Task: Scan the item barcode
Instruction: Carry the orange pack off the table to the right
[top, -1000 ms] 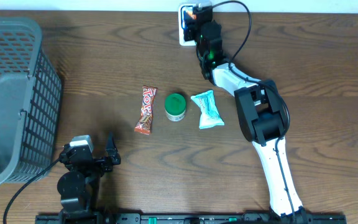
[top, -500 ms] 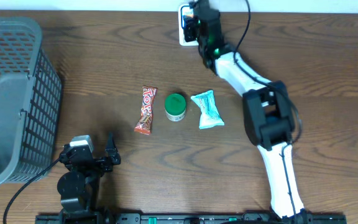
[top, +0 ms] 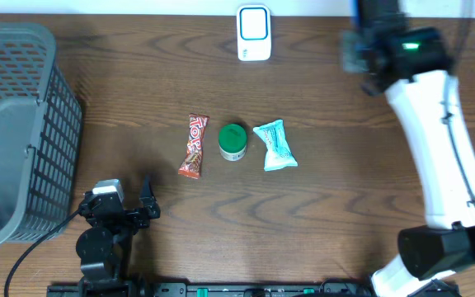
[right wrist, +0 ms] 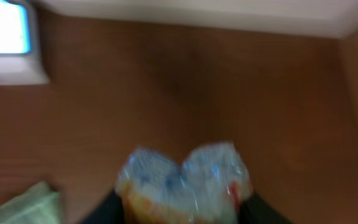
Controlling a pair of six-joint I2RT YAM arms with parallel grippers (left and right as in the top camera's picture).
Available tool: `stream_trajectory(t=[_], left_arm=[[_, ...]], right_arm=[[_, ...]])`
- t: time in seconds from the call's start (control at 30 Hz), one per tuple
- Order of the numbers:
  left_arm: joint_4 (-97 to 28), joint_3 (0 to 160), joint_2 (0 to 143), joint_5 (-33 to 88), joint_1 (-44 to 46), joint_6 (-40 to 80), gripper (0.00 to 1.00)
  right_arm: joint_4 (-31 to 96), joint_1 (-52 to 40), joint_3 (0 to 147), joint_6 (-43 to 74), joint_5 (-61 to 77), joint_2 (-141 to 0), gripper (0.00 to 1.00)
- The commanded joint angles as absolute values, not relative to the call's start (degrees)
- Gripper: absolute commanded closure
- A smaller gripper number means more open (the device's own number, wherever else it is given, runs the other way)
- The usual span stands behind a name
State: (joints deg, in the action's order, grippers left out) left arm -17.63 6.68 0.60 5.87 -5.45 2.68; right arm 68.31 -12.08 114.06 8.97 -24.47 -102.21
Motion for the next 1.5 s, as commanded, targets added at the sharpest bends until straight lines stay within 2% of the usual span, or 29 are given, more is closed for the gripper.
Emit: stream_trajectory(t=[0.0, 0.1, 0.27, 0.4, 0.57, 0.63, 0.87, 0.93, 0.97, 1.0, 1.07, 1.1, 1.27, 1.37, 1.47], left_arm=[[-19.0, 5.8, 0.2, 6.0, -5.3, 1.7, 0.02], [-19.0, 5.8, 0.2, 6.0, -5.3, 1.7, 0.02], [-19.0, 5.8, 0.2, 6.0, -5.3, 1.7, 0.02], [-19.0, 5.8, 0.2, 6.0, -5.3, 1.7, 0.02], [-19.0, 5.8, 0.2, 6.0, -5.3, 1.7, 0.02], [-19.0, 5.8, 0.2, 6.0, -5.3, 1.7, 0.02], [-19.0, 5.8, 0.2, 6.0, -5.3, 1.7, 0.02], [-19.0, 5.8, 0.2, 6.0, -5.3, 1.7, 0.02], [-19.0, 5.8, 0.2, 6.0, -5.3, 1.7, 0.02], [-19.0, 5.8, 0.2, 6.0, -5.3, 1.7, 0.02], [-19.0, 5.8, 0.2, 6.0, -5.3, 1.7, 0.02], [-19.0, 5.8, 0.2, 6.0, -5.3, 1.7, 0.02], [-19.0, 5.8, 0.2, 6.0, -5.3, 1.7, 0.02], [-19.0, 5.8, 0.2, 6.0, -5.3, 1.7, 0.02], [-19.0, 5.8, 0.2, 6.0, -5.3, 1.7, 0.02]], right_arm=[[74.6, -4.5, 113.5, 15.7, -31.9, -103.2, 0.72], [76.7, 3.6, 112.3, 18.5, -31.9, -103.9, 0.68], [72.1, 15.9, 107.8, 23.7, -31.7, -105.4, 0.66], [63.4, 23.4, 100.5, 24.3, -28.7, -106.1, 0.65], [46.4, 30.6, 86.8, 24.3, -24.6, -106.1, 0.59], [39.6, 33.1, 81.6, 24.2, -23.4, -106.1, 0.53], [32.2, 39.8, 74.6, 24.2, -23.2, -106.1, 0.53], [31.7, 40.7, 74.7, 24.1, -23.2, -106.1, 0.48], [31.7, 41.1, 74.9, 23.6, -23.2, -106.1, 0.43], [31.7, 41.6, 75.1, 22.4, -23.2, -106.1, 0.35], [31.7, 42.2, 75.7, 20.6, -23.2, -106.0, 0.07], [31.9, 42.4, 76.3, 19.7, -23.2, -105.7, 0.01], [35.5, 41.3, 81.9, 17.7, -19.9, -103.2, 0.01], [38.1, 39.8, 86.1, 17.7, -9.4, -100.2, 0.01], [38.3, 37.8, 89.5, 17.8, 8.0, -96.7, 0.01]])
